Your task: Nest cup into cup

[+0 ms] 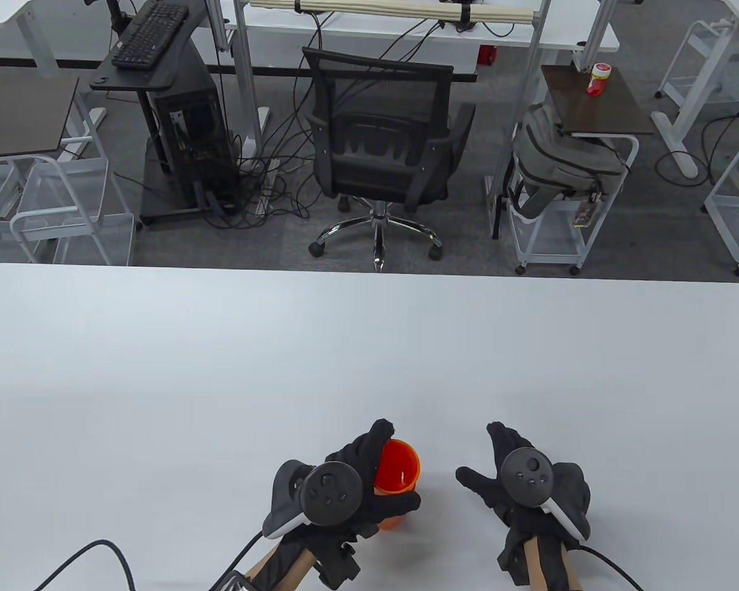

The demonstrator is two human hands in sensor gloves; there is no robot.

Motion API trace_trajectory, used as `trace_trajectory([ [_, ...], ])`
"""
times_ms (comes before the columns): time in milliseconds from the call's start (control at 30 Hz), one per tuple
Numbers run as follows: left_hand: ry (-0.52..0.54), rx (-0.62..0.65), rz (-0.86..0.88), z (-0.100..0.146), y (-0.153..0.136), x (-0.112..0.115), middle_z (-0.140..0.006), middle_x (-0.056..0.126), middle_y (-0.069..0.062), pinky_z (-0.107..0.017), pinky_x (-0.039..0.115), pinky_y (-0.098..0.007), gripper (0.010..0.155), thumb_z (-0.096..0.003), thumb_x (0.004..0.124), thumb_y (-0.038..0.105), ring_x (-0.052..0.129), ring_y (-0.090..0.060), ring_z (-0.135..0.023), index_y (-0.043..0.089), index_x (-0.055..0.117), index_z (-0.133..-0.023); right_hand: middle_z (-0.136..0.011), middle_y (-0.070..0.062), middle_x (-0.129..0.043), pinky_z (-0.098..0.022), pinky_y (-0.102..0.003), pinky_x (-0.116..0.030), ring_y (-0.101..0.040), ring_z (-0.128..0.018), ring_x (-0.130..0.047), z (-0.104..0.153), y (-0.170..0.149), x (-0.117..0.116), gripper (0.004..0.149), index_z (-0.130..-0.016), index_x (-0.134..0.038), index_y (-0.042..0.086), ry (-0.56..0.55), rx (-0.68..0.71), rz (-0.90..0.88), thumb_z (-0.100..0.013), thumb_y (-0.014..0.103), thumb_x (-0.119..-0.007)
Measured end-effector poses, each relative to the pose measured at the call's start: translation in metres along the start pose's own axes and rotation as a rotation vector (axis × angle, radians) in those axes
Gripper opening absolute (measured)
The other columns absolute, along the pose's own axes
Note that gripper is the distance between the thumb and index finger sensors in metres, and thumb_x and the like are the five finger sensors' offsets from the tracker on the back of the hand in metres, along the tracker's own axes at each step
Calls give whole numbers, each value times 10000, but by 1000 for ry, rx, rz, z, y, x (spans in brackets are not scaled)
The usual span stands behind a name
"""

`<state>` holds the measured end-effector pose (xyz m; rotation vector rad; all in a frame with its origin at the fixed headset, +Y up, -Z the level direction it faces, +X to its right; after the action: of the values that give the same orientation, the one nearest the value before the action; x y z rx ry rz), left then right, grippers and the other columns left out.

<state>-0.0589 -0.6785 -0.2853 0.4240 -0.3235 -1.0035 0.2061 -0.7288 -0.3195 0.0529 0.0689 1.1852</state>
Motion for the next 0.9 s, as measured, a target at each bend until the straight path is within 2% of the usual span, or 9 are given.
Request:
trace_trajectory([
  [300,-41,-15,16,0,-5,8,-1146,680,-242,-706,708,-631,1047,-455,781,690,832,-412,-977,7,417,-1160,-1126,-303,-534,-651,-740,-521,-563,-989,-591,-1,2,-1,929,-1143,-413,21,7,1,16,-498,591,-764],
  [667,-85,1,72,3,-11,3,-1199,576,-287,-715,681,-661,1071,-460,756,700,753,-463,-1034,14,346,-1173,-1125,-305,-534,-652,-740,-522,-564,-989,-589,-3,3,-1,927,-1143,-412,22,16,5,24,-501,591,-761],
  [767,-64,36,99,8,-13,-13,-1220,511,-312,-729,647,-679,1077,-459,732,717,679,-505,-1066,32,320,-1180,-1128,-306,-526,-653,-740,-520,-562,-994,-583,-4,4,1,926,-1144,-409,26,8,13,20,-501,592,-759],
  [900,71,4,44,24,-25,-46,-1236,487,-304,-736,603,-705,1028,-486,698,719,609,-529,-1091,64,338,-1192,-1132,-307,-516,-654,-743,-512,-564,-999,-571,-5,12,9,924,-1147,-404,25,-29,43,56,-506,590,-757],
])
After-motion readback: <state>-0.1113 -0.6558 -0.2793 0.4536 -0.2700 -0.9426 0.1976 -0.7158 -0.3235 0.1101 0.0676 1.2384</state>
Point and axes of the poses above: the tracker on the back of each hand, its own y axis roughly to the thumb side, its own z axis roughly from the fingertips to the wrist, x = y × z, the point moved 2 cm from there along -z, roughly from the wrist to the fingertips
